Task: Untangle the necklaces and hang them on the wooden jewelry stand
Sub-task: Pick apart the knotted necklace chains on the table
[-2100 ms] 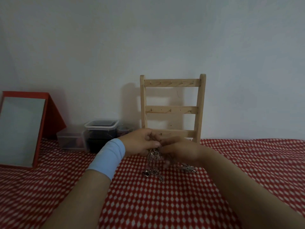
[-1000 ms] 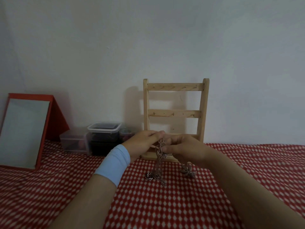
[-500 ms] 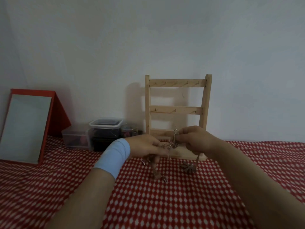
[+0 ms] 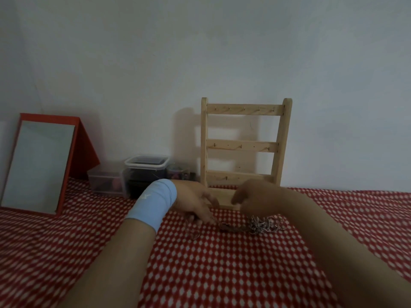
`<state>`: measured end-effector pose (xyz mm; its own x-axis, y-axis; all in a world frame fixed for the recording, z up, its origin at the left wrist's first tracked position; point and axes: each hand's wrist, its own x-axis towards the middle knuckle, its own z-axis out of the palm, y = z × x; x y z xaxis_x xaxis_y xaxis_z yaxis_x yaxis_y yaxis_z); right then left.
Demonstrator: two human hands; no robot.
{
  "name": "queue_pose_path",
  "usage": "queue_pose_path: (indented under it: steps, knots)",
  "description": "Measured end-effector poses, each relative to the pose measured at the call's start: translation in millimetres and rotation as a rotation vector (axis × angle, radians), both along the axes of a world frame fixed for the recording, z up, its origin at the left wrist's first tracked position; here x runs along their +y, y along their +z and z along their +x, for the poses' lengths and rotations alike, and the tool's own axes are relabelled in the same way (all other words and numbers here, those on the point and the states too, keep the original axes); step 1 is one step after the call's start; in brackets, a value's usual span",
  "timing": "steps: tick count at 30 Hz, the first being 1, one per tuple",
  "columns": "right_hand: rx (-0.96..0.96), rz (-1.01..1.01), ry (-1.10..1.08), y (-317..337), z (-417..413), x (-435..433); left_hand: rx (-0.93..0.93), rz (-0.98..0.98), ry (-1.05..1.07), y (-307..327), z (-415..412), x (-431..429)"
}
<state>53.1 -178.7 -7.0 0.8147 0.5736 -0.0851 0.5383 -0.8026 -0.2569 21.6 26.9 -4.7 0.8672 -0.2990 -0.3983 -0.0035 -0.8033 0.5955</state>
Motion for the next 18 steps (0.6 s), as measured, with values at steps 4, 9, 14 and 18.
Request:
queue_pose_path:
  steps: [4, 9, 14, 18]
  knots:
    - [0.198, 0.218, 0.119, -10.0, -6.2, 17.4, -0.018, -0.052, 0.039, 2.9, 0.5, 5.7]
    - [0.31, 0.226, 0.119, -19.4, -3.7, 12.7, -0.127, -0.204, 0.141, 2.9, -1.0, 10.7]
    - [0.205, 0.438, 0.037, -26.4, 5.4, 9.4, -0.125, -0.047, 0.119, 6.3, 0.8, 12.2]
    - [0.179, 0.47, -0.039, -26.5, 10.5, 3.1, -0.221, 0.138, 0.123, 8.1, 2.4, 20.4]
